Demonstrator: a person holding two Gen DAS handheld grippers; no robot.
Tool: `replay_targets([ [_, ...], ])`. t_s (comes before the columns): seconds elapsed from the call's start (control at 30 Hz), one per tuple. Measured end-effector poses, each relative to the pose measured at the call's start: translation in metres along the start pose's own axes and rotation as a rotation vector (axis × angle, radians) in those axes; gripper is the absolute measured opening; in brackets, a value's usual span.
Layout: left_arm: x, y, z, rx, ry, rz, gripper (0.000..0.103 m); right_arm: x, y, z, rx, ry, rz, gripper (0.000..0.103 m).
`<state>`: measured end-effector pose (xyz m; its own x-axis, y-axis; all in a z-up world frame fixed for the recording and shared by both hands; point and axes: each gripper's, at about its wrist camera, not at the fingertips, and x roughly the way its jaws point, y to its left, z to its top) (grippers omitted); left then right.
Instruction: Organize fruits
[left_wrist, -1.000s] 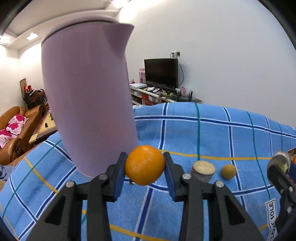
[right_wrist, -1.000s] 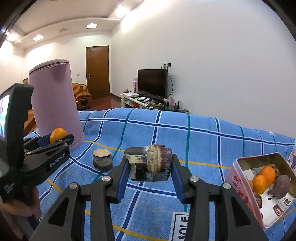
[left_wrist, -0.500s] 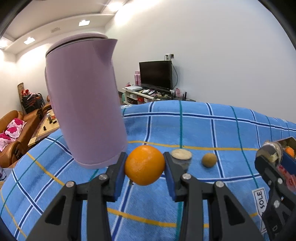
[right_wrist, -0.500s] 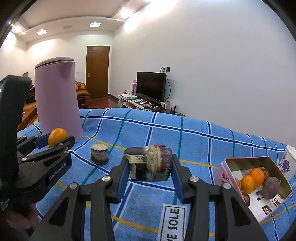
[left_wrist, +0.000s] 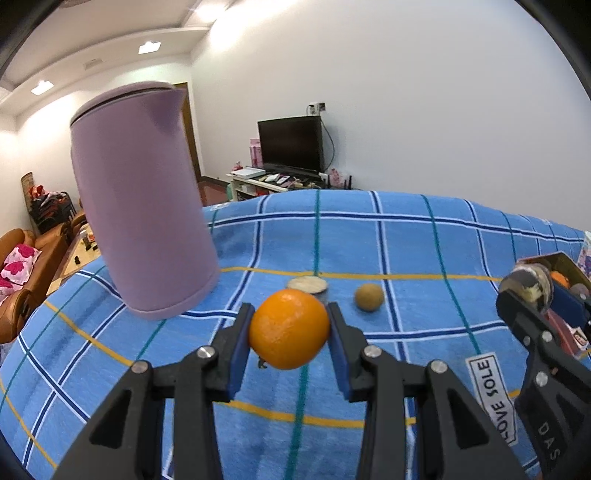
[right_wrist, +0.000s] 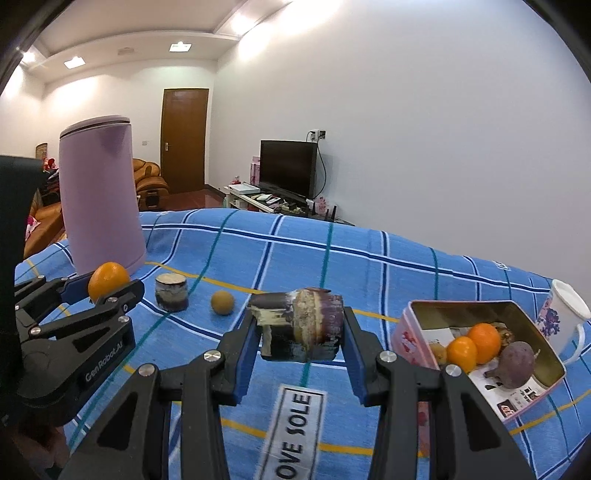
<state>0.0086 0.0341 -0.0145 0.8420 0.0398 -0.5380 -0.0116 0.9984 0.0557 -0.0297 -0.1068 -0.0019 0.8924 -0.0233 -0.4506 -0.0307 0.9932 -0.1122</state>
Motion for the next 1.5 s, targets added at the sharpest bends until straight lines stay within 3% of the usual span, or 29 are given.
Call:
replay_targets([
  [0.67,-0.011,-0.061,-0.004,0.029,0.026,-0.106,0.041,-0.011,-0.051,-0.010,-0.011,0.010,-0.071,0.044],
  [1.5,-0.034,-0.180,0.001,0.133,-0.030,-0.246,0.041,-0.016,-0.168,-0.022,0.042,0.024,-0.224,0.044],
])
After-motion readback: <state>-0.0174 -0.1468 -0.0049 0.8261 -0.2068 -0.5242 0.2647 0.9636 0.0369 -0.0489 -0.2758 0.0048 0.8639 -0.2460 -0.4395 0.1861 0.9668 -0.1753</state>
